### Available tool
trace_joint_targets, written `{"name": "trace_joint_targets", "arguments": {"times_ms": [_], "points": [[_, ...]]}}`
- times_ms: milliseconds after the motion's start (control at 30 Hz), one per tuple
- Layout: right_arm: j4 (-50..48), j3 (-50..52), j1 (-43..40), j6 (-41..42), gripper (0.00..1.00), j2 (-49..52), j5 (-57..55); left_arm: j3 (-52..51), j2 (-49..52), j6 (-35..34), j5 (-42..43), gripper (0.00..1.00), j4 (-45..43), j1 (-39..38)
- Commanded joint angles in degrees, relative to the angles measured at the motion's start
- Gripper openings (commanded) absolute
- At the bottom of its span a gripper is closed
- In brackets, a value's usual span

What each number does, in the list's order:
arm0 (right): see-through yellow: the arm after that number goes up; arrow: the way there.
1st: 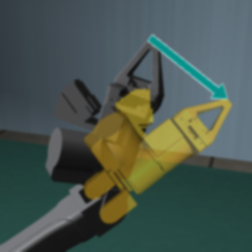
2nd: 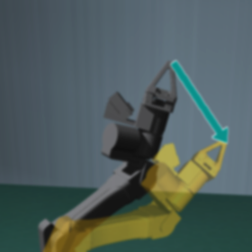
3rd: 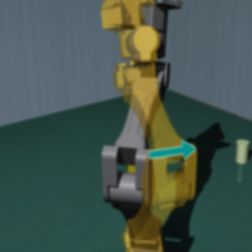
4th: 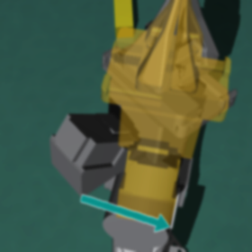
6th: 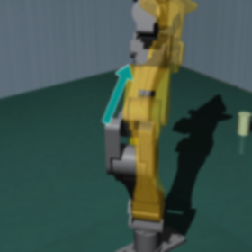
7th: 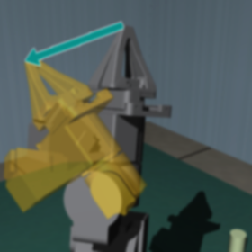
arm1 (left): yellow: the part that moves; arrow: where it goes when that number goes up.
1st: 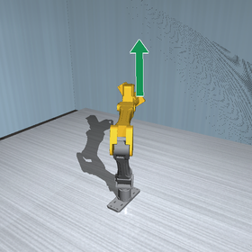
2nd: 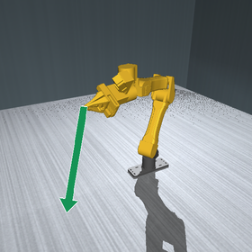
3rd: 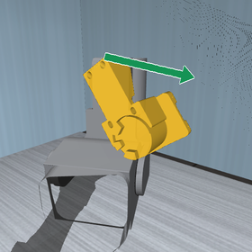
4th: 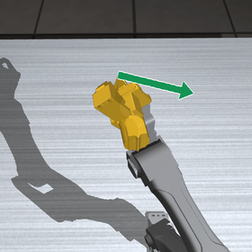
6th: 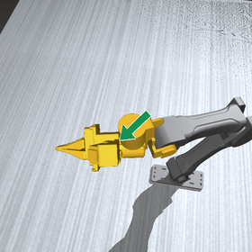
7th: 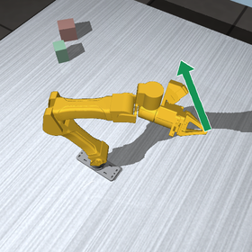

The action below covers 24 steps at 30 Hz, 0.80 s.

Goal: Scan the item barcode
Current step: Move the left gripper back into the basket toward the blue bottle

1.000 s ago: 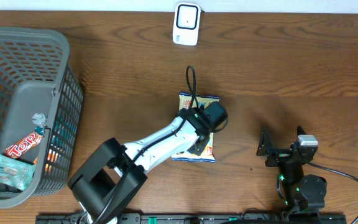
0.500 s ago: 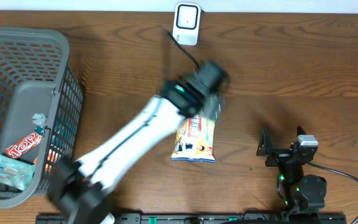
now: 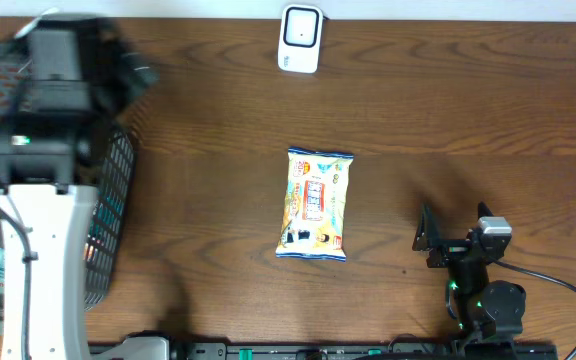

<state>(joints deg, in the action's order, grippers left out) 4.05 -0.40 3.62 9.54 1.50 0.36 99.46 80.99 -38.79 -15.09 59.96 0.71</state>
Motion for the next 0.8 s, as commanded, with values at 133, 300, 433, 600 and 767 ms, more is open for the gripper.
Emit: {"name": "trace_joint_targets", "arguments": {"times_ms": [133, 300, 433, 600, 767], "points": [[0.2, 0.1, 0.2, -0.8, 0.99, 0.0, -0.2, -1.4, 0.7, -30.8, -0.4, 0.99, 13.6, 16.0], [0.2, 0.1, 0.2, -0.8, 0.99, 0.0, -0.2, -1.4, 0.7, -30.8, -0.4, 0.98, 14.3, 18.6], [0.2, 0.1, 0.2, -0.9, 0.99, 0.0, -0.2, -1.5, 0.8, -30.2, -2.5, 0.99, 14.2, 18.6], [0.2, 0.1, 0.2, -0.8, 0.99, 0.0, -0.2, -1.7, 1.5, -33.9, -3.4, 0.98, 17.3, 19.7], [0.2, 0.1, 0.2, -0.8, 0.99, 0.0, -0.2, -1.7, 4.4, -39.9, 5.1, 0.99, 21.1, 25.5]]}}
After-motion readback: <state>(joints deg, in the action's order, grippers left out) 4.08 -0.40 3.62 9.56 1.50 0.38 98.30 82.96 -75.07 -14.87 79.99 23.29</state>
